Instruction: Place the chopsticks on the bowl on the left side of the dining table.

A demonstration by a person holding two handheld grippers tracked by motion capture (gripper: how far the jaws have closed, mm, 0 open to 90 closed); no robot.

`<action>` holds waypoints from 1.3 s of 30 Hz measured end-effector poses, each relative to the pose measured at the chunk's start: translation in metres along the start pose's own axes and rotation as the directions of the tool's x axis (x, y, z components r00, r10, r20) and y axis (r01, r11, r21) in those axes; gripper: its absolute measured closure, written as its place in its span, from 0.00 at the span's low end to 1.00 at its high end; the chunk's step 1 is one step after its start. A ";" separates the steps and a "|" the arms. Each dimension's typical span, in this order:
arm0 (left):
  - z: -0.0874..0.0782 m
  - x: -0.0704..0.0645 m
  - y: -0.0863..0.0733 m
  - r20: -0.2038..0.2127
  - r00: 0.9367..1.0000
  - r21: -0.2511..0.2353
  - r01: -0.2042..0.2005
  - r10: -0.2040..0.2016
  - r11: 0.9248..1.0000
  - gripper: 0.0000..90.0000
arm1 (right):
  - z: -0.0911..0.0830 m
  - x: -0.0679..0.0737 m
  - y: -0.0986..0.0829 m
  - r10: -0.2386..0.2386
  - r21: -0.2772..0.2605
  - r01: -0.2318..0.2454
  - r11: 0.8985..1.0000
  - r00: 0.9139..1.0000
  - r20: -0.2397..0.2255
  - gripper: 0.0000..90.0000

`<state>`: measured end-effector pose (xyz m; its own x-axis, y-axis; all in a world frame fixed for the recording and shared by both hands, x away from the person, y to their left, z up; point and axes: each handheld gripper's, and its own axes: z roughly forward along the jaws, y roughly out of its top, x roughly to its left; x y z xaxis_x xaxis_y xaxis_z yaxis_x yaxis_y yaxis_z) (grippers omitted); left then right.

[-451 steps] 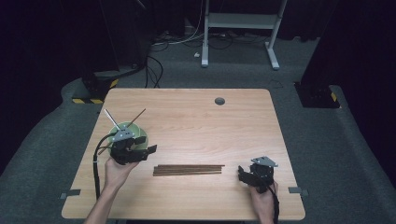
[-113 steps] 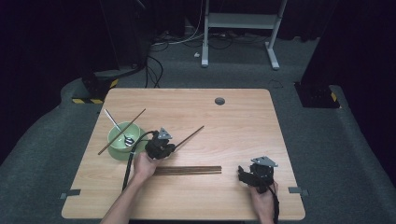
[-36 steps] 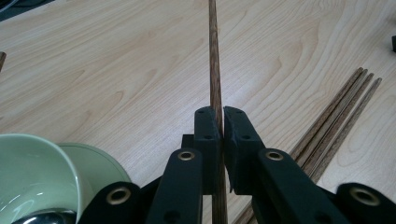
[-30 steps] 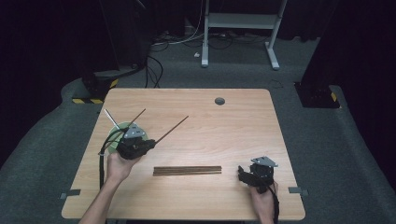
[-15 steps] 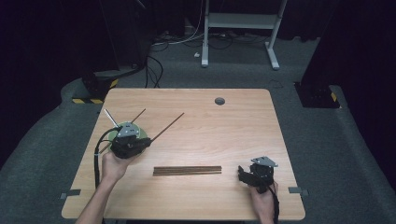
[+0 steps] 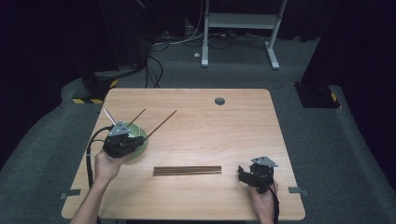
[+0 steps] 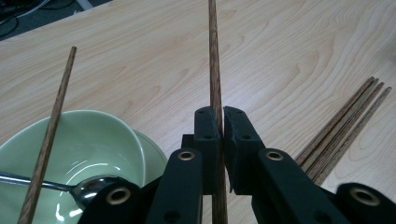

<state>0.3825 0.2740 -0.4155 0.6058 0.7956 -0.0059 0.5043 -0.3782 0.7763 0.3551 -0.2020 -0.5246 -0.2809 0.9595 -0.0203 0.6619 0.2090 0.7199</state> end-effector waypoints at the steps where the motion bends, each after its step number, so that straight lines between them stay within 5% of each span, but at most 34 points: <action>1: -0.001 0.001 0.000 -0.001 1.000 0.001 0.001 -0.001 1.000 0.93 | 0.000 0.000 0.000 0.000 0.000 0.000 1.000 1.000 0.000 0.23; 39: -0.017 0.028 -0.013 -0.072 0.996 0.006 0.057 -0.056 0.998 0.93 | 0.000 0.000 0.000 0.000 0.000 0.000 1.000 1.000 0.000 0.23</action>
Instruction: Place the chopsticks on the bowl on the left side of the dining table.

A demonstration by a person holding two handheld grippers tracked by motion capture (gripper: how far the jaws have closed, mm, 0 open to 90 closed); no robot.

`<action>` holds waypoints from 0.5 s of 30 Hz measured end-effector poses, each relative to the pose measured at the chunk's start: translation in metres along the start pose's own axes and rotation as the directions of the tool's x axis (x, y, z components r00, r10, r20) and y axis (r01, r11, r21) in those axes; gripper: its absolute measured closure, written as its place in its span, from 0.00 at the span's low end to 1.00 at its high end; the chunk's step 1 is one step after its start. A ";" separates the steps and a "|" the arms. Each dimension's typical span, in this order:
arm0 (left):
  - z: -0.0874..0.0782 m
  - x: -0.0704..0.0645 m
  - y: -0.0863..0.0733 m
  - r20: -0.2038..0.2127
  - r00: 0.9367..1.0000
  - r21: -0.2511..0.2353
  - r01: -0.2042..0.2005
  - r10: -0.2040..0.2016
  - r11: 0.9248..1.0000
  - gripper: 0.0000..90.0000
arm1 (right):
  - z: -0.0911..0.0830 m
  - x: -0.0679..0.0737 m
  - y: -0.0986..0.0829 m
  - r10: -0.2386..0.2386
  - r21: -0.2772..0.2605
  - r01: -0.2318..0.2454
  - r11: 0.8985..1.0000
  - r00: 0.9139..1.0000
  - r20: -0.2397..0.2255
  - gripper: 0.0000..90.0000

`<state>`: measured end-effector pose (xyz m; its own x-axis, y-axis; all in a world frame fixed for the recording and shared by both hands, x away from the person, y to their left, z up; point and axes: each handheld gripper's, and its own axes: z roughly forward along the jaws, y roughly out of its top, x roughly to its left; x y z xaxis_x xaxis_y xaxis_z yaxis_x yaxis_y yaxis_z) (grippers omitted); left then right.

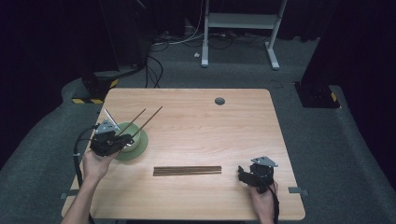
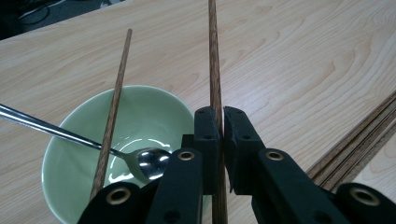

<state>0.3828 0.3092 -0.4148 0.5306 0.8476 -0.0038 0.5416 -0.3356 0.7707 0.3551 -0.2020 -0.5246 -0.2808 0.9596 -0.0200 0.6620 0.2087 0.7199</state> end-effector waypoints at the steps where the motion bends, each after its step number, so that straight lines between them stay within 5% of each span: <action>1: 0.000 0.001 -0.001 -0.002 1.000 0.001 -0.001 0.001 1.000 0.93 | 0.000 0.000 0.000 0.000 0.000 0.000 1.000 1.000 0.000 0.23; 15: 0.003 0.010 -0.007 -0.027 1.000 0.022 0.016 -0.015 1.000 0.93 | 0.000 0.000 0.000 0.000 0.000 0.000 1.000 1.000 0.000 0.23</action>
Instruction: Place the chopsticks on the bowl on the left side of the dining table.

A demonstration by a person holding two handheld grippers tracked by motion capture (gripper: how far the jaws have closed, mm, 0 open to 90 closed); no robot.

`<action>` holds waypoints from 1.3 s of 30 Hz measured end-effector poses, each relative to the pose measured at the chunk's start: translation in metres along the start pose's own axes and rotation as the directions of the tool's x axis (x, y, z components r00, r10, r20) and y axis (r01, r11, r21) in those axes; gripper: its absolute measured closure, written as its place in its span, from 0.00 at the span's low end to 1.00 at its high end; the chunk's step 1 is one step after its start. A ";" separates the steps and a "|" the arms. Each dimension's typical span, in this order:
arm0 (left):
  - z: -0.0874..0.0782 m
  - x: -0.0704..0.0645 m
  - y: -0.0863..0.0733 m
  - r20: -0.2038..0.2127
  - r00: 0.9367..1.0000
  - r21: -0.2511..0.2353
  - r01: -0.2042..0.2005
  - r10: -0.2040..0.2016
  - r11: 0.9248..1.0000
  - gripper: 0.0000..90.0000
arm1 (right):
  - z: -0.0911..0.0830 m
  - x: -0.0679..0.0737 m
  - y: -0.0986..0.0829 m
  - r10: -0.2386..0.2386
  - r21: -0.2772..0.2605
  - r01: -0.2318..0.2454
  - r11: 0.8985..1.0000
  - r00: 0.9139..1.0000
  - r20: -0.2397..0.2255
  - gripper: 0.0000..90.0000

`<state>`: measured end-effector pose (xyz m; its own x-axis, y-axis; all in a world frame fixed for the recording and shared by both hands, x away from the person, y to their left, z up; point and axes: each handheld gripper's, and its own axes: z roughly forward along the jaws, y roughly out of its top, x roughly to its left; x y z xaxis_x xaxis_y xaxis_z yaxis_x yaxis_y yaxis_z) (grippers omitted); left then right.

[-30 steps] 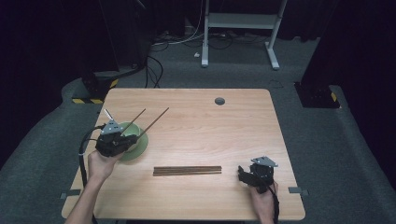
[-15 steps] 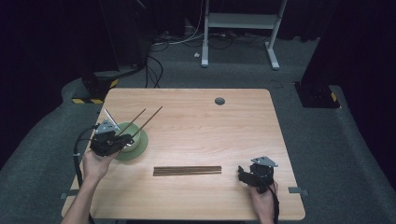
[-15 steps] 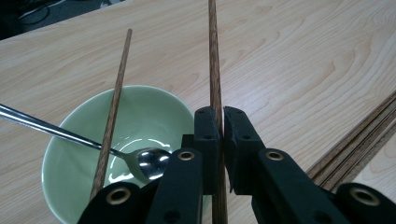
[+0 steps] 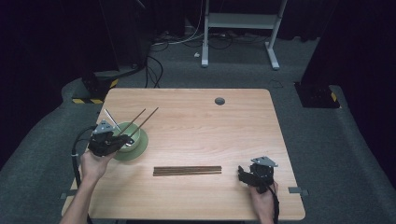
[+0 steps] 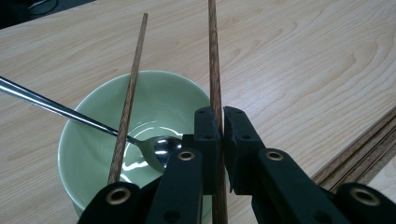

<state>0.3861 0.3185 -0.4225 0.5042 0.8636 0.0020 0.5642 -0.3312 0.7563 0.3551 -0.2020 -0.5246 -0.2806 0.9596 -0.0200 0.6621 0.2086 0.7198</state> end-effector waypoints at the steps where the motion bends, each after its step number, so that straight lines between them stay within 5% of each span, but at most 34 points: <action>1: 0.000 0.000 0.000 -0.003 1.000 0.002 -0.002 0.002 1.000 0.93 | 0.000 0.000 0.000 0.000 0.000 0.000 1.000 1.000 0.000 0.23; 39: 0.005 0.017 -0.011 -0.087 0.996 0.062 -0.006 0.011 0.998 0.93 | 0.000 0.000 0.000 0.000 0.000 0.000 1.000 1.000 0.000 0.23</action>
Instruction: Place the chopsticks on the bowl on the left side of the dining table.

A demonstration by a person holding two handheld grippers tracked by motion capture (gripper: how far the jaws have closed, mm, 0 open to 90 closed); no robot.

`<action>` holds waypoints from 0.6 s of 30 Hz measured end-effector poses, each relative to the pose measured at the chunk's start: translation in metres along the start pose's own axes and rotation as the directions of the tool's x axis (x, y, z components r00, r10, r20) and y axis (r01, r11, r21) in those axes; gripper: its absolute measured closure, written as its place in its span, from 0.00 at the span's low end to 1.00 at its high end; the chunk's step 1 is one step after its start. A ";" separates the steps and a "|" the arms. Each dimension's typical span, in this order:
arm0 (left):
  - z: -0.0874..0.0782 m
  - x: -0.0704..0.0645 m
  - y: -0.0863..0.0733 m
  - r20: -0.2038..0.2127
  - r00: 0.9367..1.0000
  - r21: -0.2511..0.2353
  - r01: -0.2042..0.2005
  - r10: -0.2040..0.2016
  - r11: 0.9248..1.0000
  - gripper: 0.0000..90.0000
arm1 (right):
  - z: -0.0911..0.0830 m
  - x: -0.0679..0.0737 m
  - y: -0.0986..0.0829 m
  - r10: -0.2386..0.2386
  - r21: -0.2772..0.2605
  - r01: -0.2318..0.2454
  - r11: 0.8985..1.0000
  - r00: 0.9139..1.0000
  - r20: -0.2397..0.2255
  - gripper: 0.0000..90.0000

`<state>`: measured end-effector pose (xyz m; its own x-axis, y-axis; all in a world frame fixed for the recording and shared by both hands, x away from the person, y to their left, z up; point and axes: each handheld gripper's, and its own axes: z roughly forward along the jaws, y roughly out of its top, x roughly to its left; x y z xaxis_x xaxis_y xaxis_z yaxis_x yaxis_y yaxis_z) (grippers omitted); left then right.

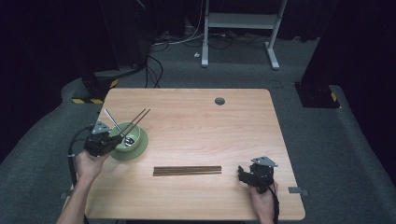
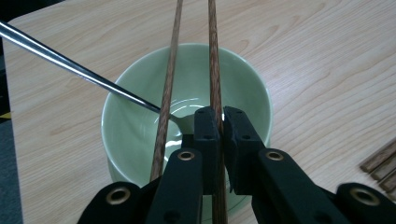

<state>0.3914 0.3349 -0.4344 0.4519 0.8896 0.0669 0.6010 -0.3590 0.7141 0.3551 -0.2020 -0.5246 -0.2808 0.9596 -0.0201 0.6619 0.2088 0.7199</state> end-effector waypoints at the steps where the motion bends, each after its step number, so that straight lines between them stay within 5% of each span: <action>1: 0.001 0.001 0.000 -0.003 1.000 0.002 0.000 0.000 1.000 0.93 | 0.000 0.000 0.000 0.000 0.000 0.000 1.000 1.000 0.000 0.23; 18: 0.007 0.007 -0.006 -0.024 1.000 0.024 0.010 -0.010 1.000 0.93 | 0.000 0.000 0.000 0.000 0.000 0.000 1.000 1.000 0.000 0.23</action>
<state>0.3957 0.3412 -0.4434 0.4299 0.8996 0.0771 0.6215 -0.3567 0.6975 0.3551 -0.2020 -0.5246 -0.2806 0.9596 -0.0198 0.6621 0.2084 0.7198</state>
